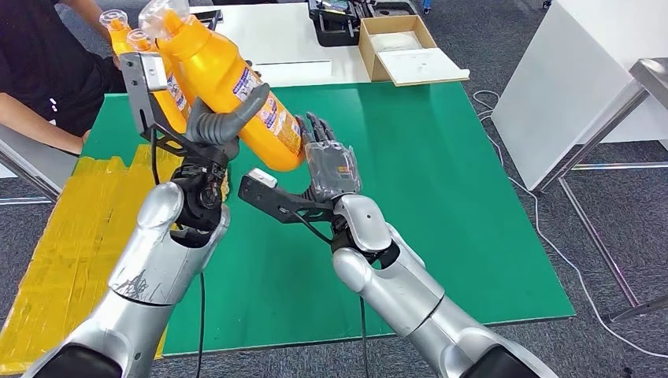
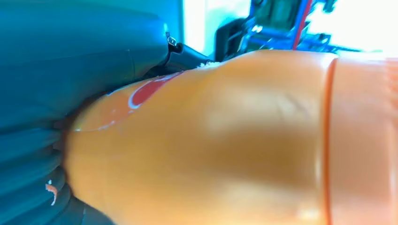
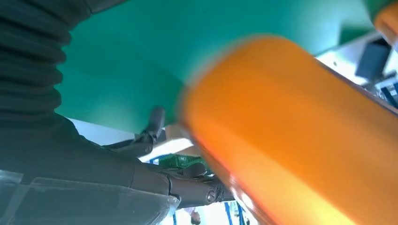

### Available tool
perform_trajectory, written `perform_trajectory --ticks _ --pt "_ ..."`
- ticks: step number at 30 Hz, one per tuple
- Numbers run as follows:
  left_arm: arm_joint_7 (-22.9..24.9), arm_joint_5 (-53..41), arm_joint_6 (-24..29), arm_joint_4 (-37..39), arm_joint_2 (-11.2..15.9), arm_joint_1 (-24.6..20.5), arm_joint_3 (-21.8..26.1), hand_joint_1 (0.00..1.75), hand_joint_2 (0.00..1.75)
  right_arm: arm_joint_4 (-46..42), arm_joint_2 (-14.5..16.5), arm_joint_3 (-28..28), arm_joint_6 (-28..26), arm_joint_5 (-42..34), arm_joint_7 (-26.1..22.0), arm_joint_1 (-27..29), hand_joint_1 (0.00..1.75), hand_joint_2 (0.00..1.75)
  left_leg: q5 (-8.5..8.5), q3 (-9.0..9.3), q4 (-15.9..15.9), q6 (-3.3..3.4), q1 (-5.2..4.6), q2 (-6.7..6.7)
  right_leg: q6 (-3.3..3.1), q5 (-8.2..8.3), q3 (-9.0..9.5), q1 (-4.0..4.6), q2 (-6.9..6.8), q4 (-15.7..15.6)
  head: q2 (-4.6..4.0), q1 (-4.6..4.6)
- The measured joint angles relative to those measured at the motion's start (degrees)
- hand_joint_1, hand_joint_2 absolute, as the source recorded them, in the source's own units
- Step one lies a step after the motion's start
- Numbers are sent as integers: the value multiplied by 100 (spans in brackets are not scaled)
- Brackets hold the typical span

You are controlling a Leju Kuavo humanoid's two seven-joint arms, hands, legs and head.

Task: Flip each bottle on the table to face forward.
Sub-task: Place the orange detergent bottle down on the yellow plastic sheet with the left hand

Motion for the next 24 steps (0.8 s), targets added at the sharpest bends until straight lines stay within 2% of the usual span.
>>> perform_trajectory --ticks 9,13,16,20,24 --pt "-303 -850 -152 -7 766 117 1247 175 175 381 -428 -82 -18 191 29 532 0 0 0 0 -1 -1 5 1 -2 -2 -3 0 0 0 0 2" --pt "-415 -1280 -110 34 982 222 1553 175 175 460 -573 -213 -43 204 25 662 0 0 0 -4 0 0 3 -5 -2 -2 -4 0 -1 0 0 2" --pt "-512 -2415 75 159 1160 241 1587 175 175 408 -690 -379 -63 226 4 787 0 0 0 -4 0 0 0 -18 -2 -2 -4 -1 -2 0 0 2" --pt "-511 -4556 256 610 1488 241 1578 175 175 94 -927 -780 -176 216 -135 1006 0 0 0 -3 0 1 -7 -18 -1 -1 -4 -2 -1 -1 0 2" --pt "-495 -5423 246 1134 1717 249 1572 175 175 -259 -1106 -1144 -205 205 -227 1134 0 0 1 -3 0 1 -7 -16 0 -1 -4 -2 -1 -1 0 3"
